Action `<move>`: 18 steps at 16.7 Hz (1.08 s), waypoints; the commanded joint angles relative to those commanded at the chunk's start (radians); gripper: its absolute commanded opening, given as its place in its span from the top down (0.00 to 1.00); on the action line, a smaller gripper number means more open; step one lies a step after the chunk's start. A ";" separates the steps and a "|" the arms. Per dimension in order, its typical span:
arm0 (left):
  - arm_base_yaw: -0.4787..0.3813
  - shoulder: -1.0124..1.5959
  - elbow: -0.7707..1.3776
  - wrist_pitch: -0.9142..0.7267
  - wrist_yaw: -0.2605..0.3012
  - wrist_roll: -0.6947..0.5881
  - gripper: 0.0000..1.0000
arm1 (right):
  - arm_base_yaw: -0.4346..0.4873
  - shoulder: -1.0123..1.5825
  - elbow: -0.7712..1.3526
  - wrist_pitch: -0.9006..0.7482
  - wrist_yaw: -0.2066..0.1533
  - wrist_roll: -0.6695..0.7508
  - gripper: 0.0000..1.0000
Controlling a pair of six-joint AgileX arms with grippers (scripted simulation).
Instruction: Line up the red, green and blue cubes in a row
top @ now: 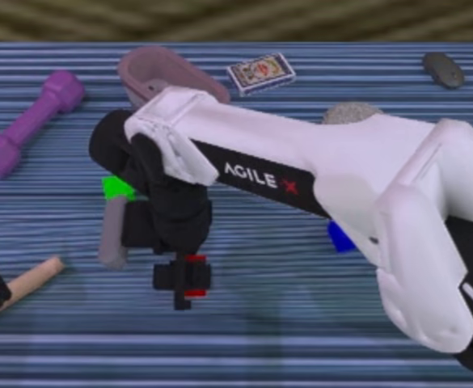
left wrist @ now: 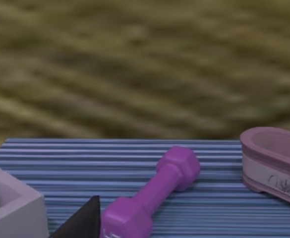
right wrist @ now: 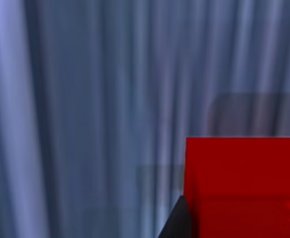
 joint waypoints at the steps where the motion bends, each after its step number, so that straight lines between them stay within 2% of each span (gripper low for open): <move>1: 0.000 0.000 0.000 0.000 0.000 0.000 0.00 | 0.000 0.000 0.000 0.000 0.000 0.000 0.25; 4: 0.000 0.000 0.000 0.000 0.000 0.000 0.00 | 0.000 0.000 0.000 0.000 0.000 0.000 0.02; 5: 0.000 0.000 0.000 0.000 0.000 0.000 0.00 | 0.000 0.000 0.000 0.000 0.000 0.000 0.00; 14: 0.000 0.000 0.000 0.000 0.000 0.000 0.00 | -0.001 0.001 0.004 -0.004 0.000 0.000 0.00; 18: 0.000 0.000 0.000 0.000 0.000 0.000 0.00 | 0.000 0.008 0.120 -0.116 -0.001 0.001 0.00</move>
